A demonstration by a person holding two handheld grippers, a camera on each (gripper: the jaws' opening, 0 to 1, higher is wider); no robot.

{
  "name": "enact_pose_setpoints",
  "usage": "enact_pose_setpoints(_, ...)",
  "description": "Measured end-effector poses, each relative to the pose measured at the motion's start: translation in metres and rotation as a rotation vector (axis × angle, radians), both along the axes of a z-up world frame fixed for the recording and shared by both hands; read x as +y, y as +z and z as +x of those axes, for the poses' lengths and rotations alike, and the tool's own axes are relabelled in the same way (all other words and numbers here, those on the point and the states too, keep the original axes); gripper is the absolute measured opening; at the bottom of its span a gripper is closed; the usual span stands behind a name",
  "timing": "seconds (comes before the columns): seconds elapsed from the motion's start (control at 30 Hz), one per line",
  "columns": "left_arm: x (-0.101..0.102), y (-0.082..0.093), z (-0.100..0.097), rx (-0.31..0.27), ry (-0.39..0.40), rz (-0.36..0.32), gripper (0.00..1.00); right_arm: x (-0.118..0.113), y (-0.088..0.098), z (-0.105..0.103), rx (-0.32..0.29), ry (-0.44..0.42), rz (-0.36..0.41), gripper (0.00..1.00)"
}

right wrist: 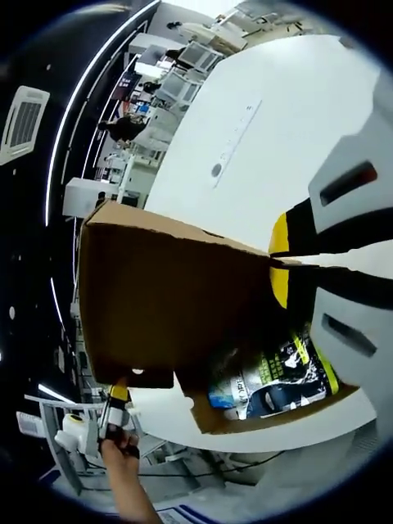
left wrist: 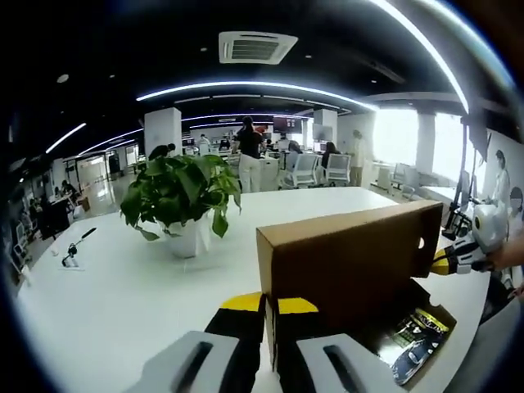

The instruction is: Operate the shoe box by opening the lid, removing the specified soft item, and placing it in the target area until the item is outside and the box remains undamaged.

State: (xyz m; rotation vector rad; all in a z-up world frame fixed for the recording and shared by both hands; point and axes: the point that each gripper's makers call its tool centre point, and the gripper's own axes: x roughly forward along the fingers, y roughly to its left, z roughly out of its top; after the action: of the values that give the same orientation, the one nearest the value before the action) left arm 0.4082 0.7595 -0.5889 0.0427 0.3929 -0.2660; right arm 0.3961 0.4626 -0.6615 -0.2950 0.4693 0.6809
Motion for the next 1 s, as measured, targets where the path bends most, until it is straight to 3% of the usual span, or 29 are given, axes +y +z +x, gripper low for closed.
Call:
enact_pose_setpoints(0.27,-0.001,-0.005,0.008,0.011,0.006,-0.013,0.05,-0.002,0.001,0.004,0.021,0.003,0.019,0.0)
enact_pose_setpoints(0.67,0.003,-0.041,-0.002,0.092,0.025,-0.024,0.09,0.0,0.004,0.009,0.004,0.03,-0.019,0.0)
enact_pose_setpoints(1.0,0.002,-0.06,-0.01,0.148,0.029,-0.027,0.06,0.001,0.005,0.017,0.002,0.033,-0.026,0.0)
